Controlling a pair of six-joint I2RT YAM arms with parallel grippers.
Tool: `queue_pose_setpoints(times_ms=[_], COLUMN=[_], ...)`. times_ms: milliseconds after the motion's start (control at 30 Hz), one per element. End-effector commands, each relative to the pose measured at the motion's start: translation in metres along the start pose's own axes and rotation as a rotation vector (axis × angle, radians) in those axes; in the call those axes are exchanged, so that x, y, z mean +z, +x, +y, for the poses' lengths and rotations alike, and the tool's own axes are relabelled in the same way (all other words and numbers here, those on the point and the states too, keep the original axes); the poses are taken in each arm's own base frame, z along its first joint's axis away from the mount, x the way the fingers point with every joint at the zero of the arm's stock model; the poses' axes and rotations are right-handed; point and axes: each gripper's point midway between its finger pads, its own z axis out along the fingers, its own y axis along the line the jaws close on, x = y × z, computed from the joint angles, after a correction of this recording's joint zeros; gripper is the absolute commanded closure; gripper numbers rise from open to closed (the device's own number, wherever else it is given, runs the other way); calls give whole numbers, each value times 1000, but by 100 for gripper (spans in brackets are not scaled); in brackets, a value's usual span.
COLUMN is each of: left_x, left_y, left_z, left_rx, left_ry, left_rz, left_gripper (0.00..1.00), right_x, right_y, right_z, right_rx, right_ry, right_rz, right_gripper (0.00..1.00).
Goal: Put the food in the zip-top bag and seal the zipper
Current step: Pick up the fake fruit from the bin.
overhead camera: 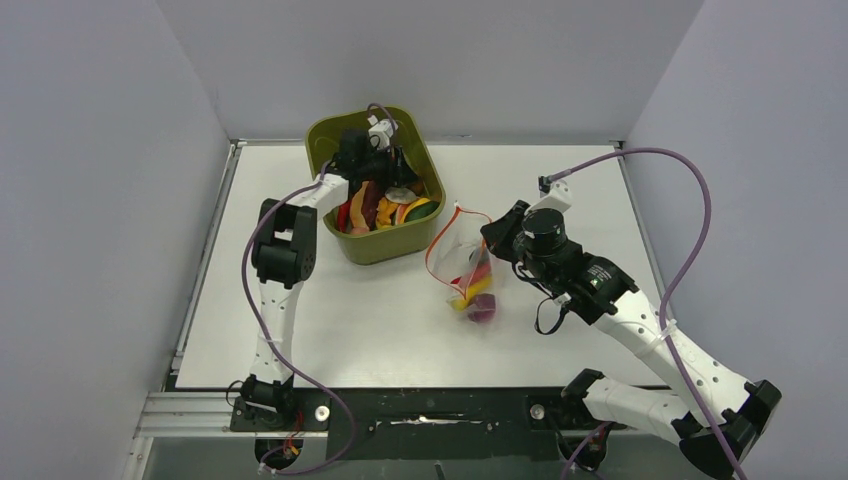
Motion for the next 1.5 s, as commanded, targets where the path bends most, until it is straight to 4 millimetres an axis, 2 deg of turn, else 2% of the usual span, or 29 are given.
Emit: queue_pose_setpoints(times_ms=[0, 133, 600, 833, 1000, 1267, 1467], left_x=[-18, -32, -77, -106, -132, -169, -192], left_y=[-40, -47, -71, -79, -92, -105, -94], left_z=[-27, -36, -57, -62, -72, -108, -139], left_rx=[56, 55, 108, 83, 84, 61, 19], left_ry=[45, 44, -19, -104, -152, -102, -29], left_rz=[-64, -73, -161, -217, -282, -378, -398], left_gripper=[69, 77, 79, 79, 79, 79, 79], right_x=[-8, -7, 3, 6, 4, 8, 9], right_y=[-20, -20, -9, 0, 1, 2, 4], right_z=[14, 14, 18, 17, 14, 18, 18], right_rx=[32, 41, 36, 41, 45, 59, 71], right_ry=[-50, -51, -70, -66, -63, -64, -66], right_rz=[-75, -78, -46, -20, -22, -15, -11], right_gripper=[100, 100, 100, 100, 100, 100, 100])
